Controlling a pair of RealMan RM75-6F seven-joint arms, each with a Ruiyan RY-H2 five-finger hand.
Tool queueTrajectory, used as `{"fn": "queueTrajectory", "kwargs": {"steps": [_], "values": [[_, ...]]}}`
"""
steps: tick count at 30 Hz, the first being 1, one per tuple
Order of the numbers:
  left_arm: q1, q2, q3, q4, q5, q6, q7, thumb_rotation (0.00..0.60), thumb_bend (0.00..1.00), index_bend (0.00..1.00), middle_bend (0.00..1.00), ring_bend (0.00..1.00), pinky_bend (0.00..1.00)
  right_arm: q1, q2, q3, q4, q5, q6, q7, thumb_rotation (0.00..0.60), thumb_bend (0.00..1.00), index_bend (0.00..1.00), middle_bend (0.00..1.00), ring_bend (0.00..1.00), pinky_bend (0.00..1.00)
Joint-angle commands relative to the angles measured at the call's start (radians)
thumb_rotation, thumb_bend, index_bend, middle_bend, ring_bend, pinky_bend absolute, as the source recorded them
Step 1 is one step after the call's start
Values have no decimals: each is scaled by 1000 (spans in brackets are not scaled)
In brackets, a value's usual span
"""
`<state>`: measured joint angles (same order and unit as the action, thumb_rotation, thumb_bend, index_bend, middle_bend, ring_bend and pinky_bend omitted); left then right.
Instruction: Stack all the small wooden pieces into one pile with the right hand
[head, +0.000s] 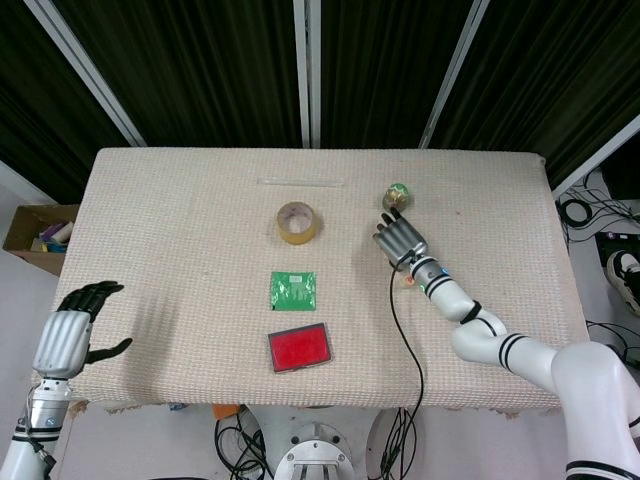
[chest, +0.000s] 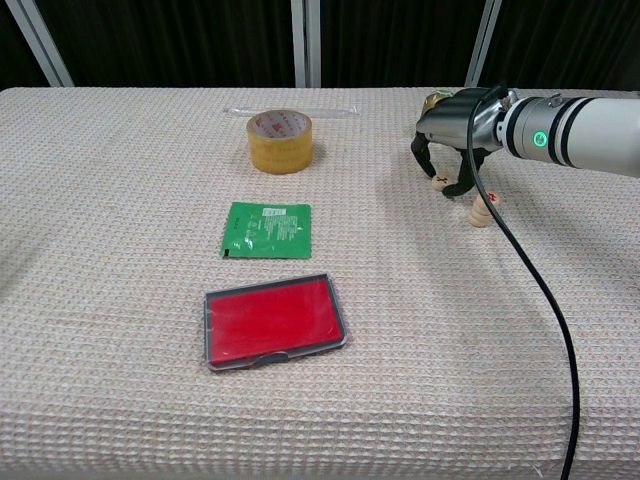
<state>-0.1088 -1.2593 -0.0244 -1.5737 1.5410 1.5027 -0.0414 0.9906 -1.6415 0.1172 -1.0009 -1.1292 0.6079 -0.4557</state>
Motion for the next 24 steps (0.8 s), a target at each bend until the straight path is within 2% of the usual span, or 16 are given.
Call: {"fn": "queueTrajectory", "kwargs": {"steps": [1, 4, 9, 16, 20, 24], "values": [[2, 0, 1, 4, 0, 2, -4, 600, 0, 223, 200, 178, 226, -1, 9, 3, -13, 2, 13, -2, 600, 300, 537, 338, 90, 114], [3, 0, 1, 7, 2, 4, -8, 600, 0, 223, 200, 178, 226, -9, 42, 13, -59, 2, 44, -3, 600, 302, 541, 339, 90, 114], [1, 3, -2, 6, 10, 9, -11, 600, 0, 222, 200, 178, 225, -39, 148, 18, -218, -18, 125, -20, 600, 302, 543, 340, 90, 114], [-2, 1, -2, 6, 16, 7, -12, 600, 0, 223, 200, 178, 225, -99, 308, -30, -463, -57, 198, -63, 600, 302, 548, 340, 89, 113], [-6, -2, 0, 7, 19, 2, -12, 600, 0, 223, 200, 178, 226, -118, 346, -58, -527, -75, 208, -78, 600, 302, 547, 338, 90, 114], [-6, -4, -1, 7, 20, 3, -13, 600, 0, 223, 201, 178, 225, -128, 347, -77, -532, -75, 207, -94, 600, 301, 540, 334, 90, 114]]}}
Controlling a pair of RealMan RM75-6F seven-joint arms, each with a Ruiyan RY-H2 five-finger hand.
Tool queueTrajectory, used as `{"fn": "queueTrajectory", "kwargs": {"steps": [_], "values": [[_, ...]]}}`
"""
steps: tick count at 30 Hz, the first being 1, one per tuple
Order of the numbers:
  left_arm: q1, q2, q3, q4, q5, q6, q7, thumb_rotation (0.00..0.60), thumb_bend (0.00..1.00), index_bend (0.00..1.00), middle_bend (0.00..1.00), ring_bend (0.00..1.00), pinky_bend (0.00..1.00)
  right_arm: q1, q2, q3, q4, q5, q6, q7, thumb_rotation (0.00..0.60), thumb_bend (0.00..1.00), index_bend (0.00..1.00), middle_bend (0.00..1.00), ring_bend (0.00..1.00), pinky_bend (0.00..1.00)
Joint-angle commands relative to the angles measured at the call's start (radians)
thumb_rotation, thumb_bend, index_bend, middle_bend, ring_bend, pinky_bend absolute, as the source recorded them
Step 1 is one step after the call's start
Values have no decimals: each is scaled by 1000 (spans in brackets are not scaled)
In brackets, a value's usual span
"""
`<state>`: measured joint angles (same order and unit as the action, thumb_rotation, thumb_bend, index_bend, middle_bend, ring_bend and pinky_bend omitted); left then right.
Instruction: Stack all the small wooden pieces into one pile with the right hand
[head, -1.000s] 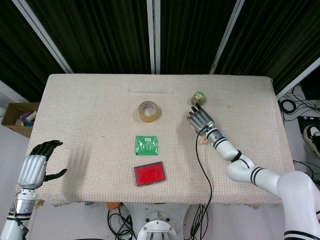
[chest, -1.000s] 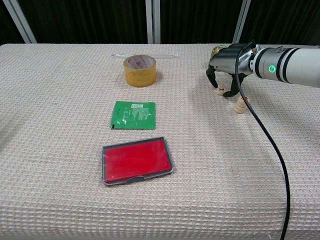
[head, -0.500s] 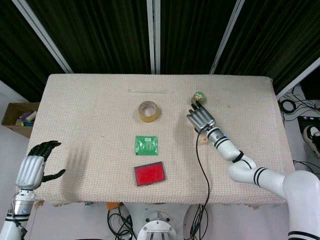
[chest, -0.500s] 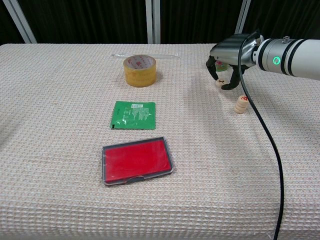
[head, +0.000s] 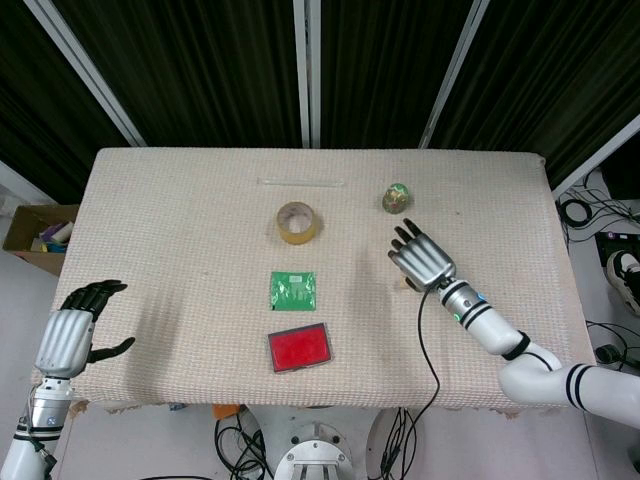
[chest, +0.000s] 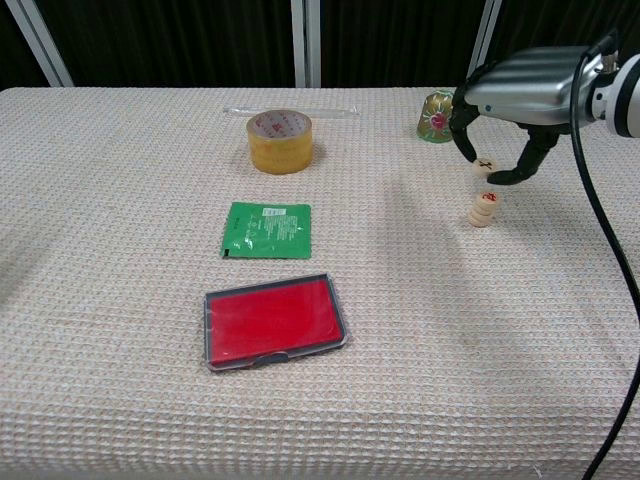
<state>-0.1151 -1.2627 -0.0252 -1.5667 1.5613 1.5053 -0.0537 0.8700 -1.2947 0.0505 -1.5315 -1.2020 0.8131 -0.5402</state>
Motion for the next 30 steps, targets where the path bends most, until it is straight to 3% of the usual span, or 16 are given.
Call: {"fn": "queueTrajectory", "kwargs": {"steps": [1, 30], "values": [[0, -1, 0, 0, 0, 0, -2, 600, 0, 223, 201, 178, 225, -8, -3, -14, 1, -2, 0, -13, 600, 302, 538, 333, 90, 114], [-2, -8, 4, 16, 0, -6, -15, 600, 0, 223, 201, 178, 225, -10, -55, -27, 53, 17, -6, -74, 600, 300, 472, 322, 90, 112]]}}
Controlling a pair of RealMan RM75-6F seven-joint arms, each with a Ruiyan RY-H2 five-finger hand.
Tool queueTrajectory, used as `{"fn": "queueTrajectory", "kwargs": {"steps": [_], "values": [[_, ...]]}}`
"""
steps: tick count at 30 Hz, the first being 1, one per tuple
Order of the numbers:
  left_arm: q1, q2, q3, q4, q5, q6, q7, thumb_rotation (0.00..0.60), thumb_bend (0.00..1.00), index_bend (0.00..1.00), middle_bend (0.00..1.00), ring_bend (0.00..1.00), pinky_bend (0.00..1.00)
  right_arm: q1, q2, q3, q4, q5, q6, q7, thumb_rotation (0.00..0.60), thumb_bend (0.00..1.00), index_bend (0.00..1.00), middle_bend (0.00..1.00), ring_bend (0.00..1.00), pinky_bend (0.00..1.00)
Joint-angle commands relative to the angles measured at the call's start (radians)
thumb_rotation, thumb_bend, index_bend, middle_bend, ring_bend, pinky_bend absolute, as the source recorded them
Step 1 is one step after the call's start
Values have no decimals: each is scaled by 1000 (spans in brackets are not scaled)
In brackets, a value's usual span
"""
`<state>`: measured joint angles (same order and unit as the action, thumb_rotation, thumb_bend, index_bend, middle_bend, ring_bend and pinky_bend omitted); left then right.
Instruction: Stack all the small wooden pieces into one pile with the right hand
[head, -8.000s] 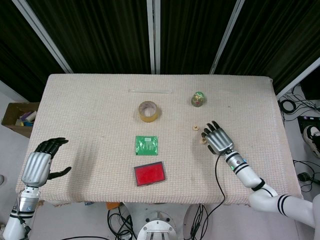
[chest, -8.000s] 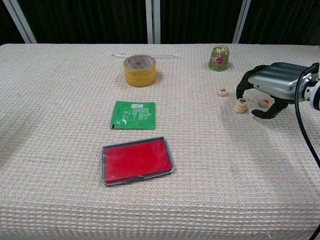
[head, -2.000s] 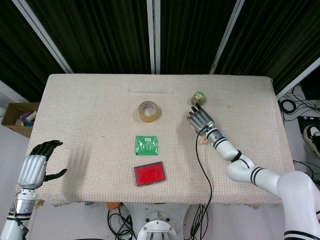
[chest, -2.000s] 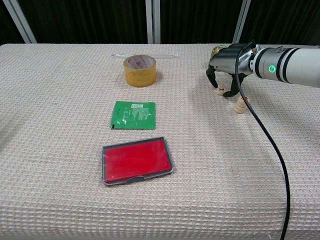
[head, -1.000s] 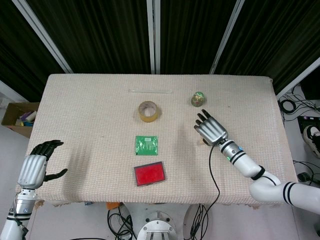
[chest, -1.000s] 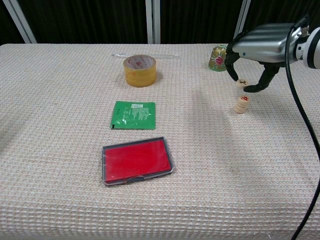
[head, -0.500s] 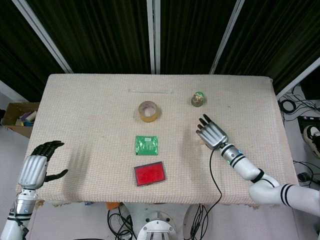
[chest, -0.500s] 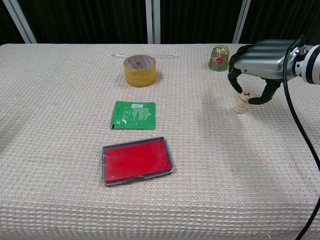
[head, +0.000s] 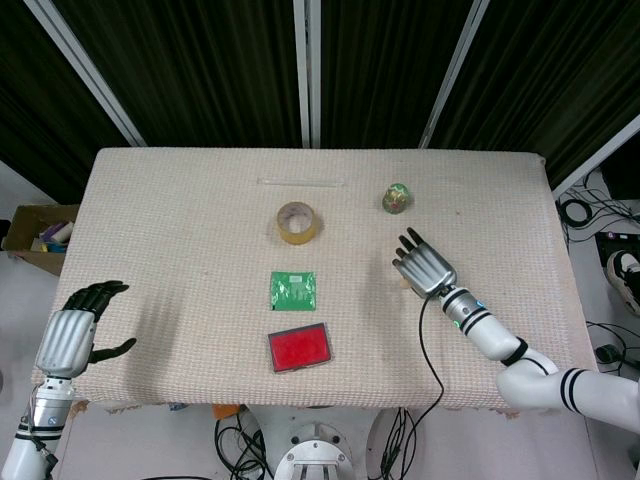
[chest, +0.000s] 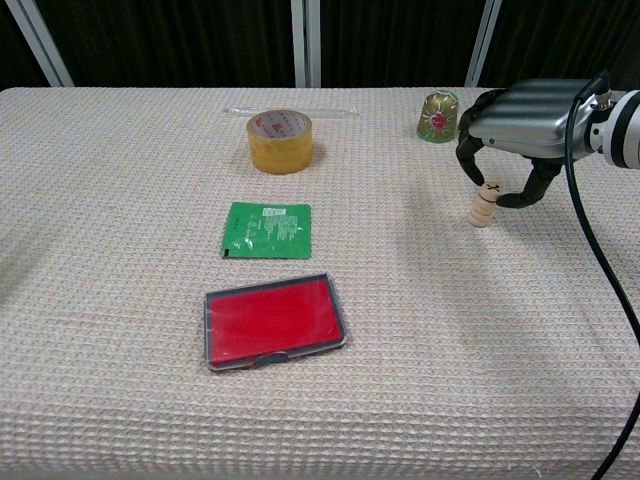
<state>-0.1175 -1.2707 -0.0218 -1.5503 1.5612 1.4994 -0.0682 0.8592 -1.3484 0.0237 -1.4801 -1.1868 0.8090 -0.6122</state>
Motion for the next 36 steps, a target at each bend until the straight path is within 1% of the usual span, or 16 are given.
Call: {"fn": "queueTrajectory", "kwargs": {"steps": [1, 22, 29, 33, 36], "values": [[0, 0, 1, 0, -1, -1, 0, 600, 0, 223, 200, 178, 225, 2, -3, 0, 3, 2, -3, -3, 600, 300, 471, 322, 90, 112], [0, -4, 0, 8, -1, 0, -7, 600, 0, 223, 200, 178, 225, -3, 3, -8, -11, 6, 5, -21, 600, 293, 429, 318, 90, 107], [1, -6, 2, 11, -2, -2, -9, 600, 0, 223, 200, 178, 225, -7, -1, -8, -7, 3, 12, -18, 600, 199, 396, 314, 90, 101], [1, -3, 1, 11, -3, 0, -8, 600, 0, 223, 200, 178, 225, -19, 14, 5, -24, -7, 43, 0, 600, 189, 396, 312, 90, 101], [3, 3, 0, 8, -3, 4, -7, 600, 0, 223, 200, 178, 225, -54, 55, 18, -74, -29, 118, 31, 600, 190, 395, 311, 90, 102]]}}
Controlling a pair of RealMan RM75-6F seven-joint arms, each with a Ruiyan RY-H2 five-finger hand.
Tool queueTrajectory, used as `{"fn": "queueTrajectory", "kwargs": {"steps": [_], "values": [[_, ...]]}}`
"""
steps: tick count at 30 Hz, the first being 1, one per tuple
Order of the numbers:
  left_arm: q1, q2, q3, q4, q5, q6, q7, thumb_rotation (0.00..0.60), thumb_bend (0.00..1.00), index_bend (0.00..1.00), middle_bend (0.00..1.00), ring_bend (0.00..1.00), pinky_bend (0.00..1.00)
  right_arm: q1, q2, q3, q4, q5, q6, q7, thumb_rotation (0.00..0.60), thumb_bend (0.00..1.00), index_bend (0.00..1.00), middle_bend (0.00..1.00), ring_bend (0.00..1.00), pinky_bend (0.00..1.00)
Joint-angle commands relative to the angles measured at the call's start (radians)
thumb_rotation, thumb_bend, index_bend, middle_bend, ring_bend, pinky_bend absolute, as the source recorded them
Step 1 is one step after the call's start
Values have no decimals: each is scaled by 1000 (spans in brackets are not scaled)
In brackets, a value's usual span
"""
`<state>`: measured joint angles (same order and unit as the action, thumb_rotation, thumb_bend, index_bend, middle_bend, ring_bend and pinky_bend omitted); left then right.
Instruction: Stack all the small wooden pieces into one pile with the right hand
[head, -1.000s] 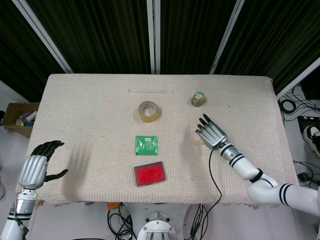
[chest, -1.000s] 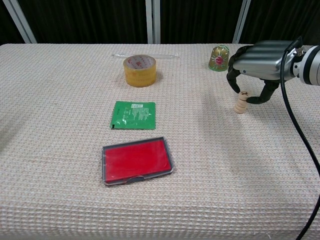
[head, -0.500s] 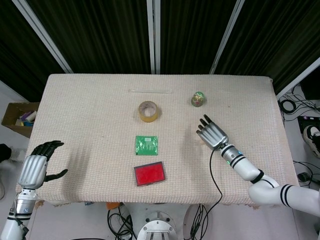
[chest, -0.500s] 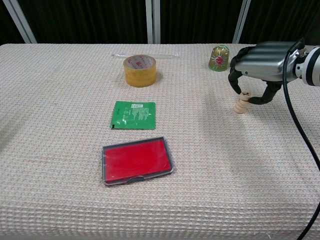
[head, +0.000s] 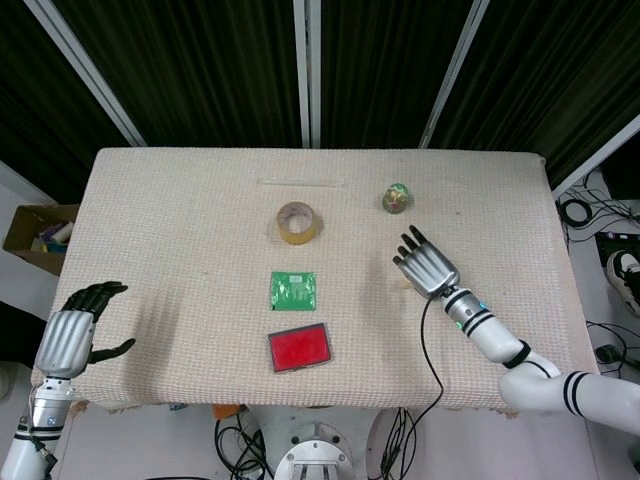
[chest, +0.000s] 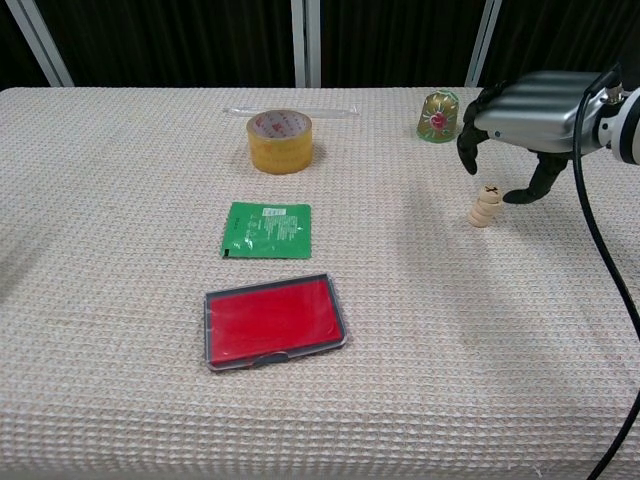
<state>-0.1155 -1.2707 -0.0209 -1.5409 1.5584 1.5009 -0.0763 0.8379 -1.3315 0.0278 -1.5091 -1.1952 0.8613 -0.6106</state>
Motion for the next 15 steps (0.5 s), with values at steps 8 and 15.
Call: {"fn": "queueTrajectory", "kwargs": {"steps": [8, 15], "values": [[10, 39, -3, -6, -11, 11, 54, 600, 0, 223, 200, 178, 225, -255, 195, -14, -203, -57, 375, 118, 600, 230, 240, 260, 90, 180], [34, 62, -12, -15, -45, 35, 147, 600, 0, 223, 200, 178, 225, -500, 266, -95, -213, -141, 624, 319, 600, 266, 9, 65, 0, 65]]}}
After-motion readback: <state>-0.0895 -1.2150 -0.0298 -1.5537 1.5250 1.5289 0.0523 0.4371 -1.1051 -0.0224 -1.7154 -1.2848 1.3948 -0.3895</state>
